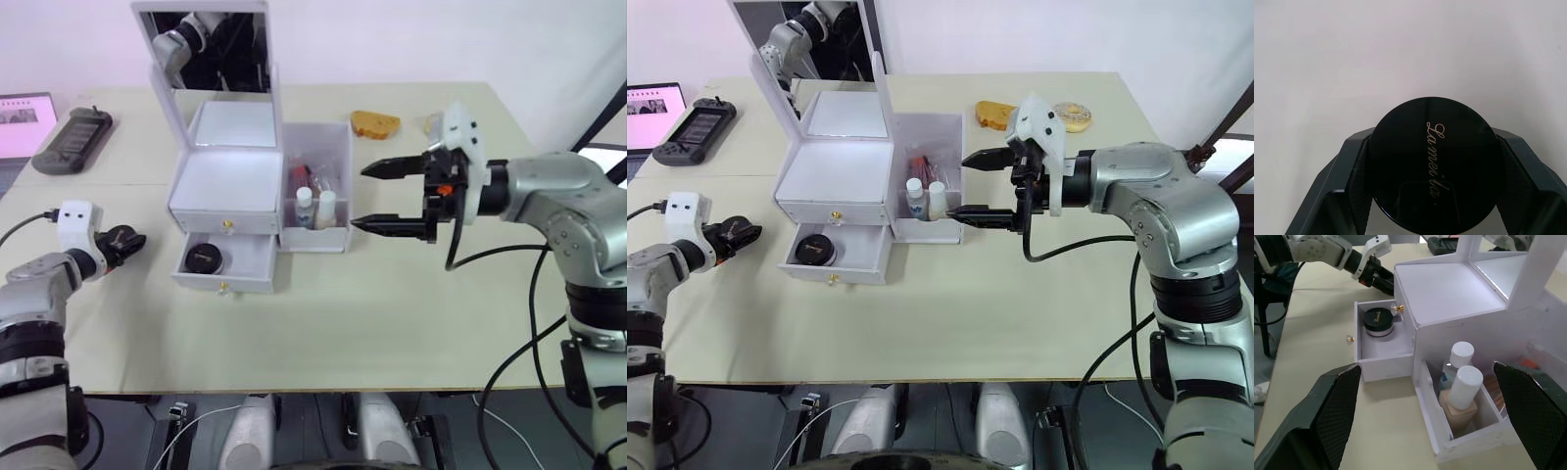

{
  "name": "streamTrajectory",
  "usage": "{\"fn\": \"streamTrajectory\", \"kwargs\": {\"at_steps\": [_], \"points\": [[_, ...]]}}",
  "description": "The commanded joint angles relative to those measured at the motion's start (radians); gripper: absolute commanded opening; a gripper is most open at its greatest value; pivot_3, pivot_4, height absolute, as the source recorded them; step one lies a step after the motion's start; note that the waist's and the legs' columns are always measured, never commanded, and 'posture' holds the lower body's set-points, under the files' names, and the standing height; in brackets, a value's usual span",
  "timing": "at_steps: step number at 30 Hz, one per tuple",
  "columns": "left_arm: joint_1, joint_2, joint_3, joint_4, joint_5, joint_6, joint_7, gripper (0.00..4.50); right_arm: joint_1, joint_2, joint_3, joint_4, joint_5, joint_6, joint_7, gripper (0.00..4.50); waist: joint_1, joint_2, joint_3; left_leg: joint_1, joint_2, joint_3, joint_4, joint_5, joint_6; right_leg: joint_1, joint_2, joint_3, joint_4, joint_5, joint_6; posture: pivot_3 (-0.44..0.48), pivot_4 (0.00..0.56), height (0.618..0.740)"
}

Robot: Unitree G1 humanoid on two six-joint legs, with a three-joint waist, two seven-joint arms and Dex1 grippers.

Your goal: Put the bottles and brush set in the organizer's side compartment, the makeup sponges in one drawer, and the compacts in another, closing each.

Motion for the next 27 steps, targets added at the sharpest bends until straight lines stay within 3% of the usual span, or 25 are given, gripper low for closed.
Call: {"fn": "streamTrajectory", "kwargs": {"at_steps": [1, 6, 11, 16, 21, 27], "points": [[0.017, 0.043, 0.033, -0.107, -0.023, 0.063, -0.011, 2.68, -0.006, -0.005, -0.026, -0.028, 0.012, -0.024, 0.001, 4.50, -0.003, 0.000, 0.000, 0.000, 0.000, 0.000, 0.000, 0.000, 0.000, 0.000, 0.000, 0.000, 0.000, 0.000, 0.000, 0.000, 0.150, 0.740], [0.079, 0.101, 0.099, -0.363, -0.114, 0.162, -0.092, 2.68, -0.013, 0.004, -0.015, -0.013, 0.011, -0.043, 0.012, 4.50, -0.003, 0.000, 0.000, 0.000, 0.001, 0.000, 0.000, 0.000, 0.000, -0.001, 0.000, 0.000, 0.000, 0.000, 0.000, 0.000, 0.150, 0.740], [0.279, 0.196, 0.250, -0.727, -0.327, 0.322, -0.284, 2.68, -0.016, 0.012, -0.005, -0.001, 0.008, -0.062, 0.024, 4.50, -0.006, 0.001, 0.001, -0.001, 0.001, 0.004, -0.002, 0.000, 0.000, -0.003, 0.000, 0.004, -0.002, 0.000, 0.000, 0.000, 0.150, 0.740], [0.400, 0.250, 0.331, -0.932, -0.489, 0.495, -0.342, 2.68, -0.022, 0.024, 0.008, 0.021, -0.003, -0.086, 0.040, 4.50, -0.004, 0.002, 0.002, 0.000, 0.001, 0.006, -0.003, 0.000, 0.000, -0.004, 0.000, 0.005, -0.002, -0.002, -0.004, 0.000, 0.150, 0.740], [0.288, 0.194, 0.207, -1.044, -0.584, 0.575, -0.219, 2.68, -0.035, 0.046, 0.024, 0.038, -0.011, -0.105, 0.039, 4.50, 0.006, 0.002, 0.002, -0.001, 0.001, 0.006, 0.001, 0.000, 0.000, -0.002, 0.000, 0.005, -0.002, -0.003, -0.003, 0.000, 0.150, 0.740], [0.157, 0.132, 0.008, -1.022, -0.516, 0.578, -0.091, 2.68, 0.001, 0.021, 0.011, 0.016, -0.018, -0.102, 0.034, 4.50, -0.002, 0.002, 0.002, 0.000, 0.001, 0.007, 0.002, 0.000, 0.000, -0.001, 0.001, 0.008, -0.002, 0.002, -0.001, 0.000, 0.150, 0.740]]}}
